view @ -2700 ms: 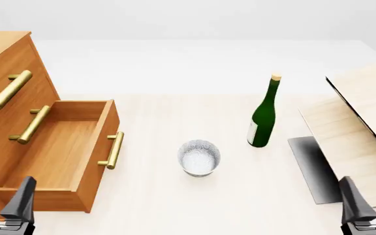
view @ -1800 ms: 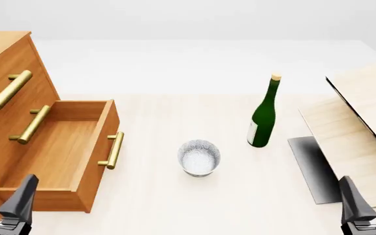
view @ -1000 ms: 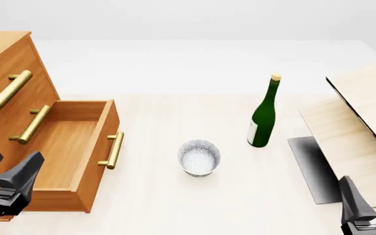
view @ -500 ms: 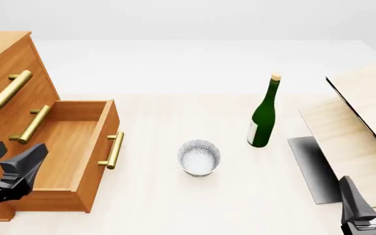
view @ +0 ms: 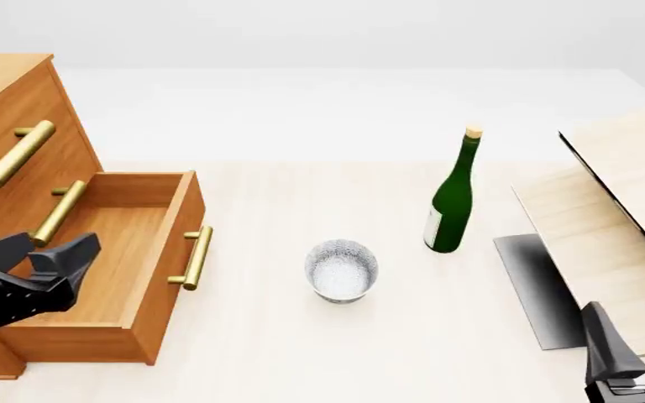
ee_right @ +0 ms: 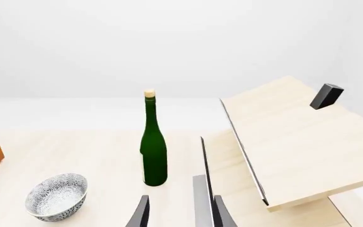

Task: Put the bowl in the bottom drawer of the cabinet and close it.

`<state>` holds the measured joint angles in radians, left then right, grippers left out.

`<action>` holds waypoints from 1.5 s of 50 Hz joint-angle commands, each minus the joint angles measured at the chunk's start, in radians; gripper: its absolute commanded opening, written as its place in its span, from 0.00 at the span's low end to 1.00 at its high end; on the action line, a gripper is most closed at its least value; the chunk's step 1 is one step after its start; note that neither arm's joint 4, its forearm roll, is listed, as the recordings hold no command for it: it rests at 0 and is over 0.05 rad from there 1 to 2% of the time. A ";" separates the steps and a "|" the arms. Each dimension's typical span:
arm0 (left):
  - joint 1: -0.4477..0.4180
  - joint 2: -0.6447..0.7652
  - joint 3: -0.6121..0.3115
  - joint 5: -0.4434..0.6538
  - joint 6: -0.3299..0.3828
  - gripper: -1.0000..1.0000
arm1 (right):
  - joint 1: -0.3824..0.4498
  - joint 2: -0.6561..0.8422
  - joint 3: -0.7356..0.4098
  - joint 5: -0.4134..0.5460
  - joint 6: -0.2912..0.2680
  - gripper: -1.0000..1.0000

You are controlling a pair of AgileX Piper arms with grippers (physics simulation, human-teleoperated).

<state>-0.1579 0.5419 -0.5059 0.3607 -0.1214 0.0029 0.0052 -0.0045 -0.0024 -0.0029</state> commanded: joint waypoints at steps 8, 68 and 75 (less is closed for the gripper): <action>0.008 0.128 -0.012 -0.043 -0.022 1.00 | 0.000 0.000 0.000 0.000 0.000 1.00; -0.006 0.468 0.016 -0.230 -0.062 1.00 | 0.000 0.000 0.000 0.000 0.000 1.00; -0.029 0.469 0.027 -0.237 -0.052 1.00 | 0.000 0.000 0.000 0.000 0.000 1.00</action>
<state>-0.1663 0.9939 -0.4907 0.1387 -0.1789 0.0028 0.0053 -0.0045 -0.0024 -0.0029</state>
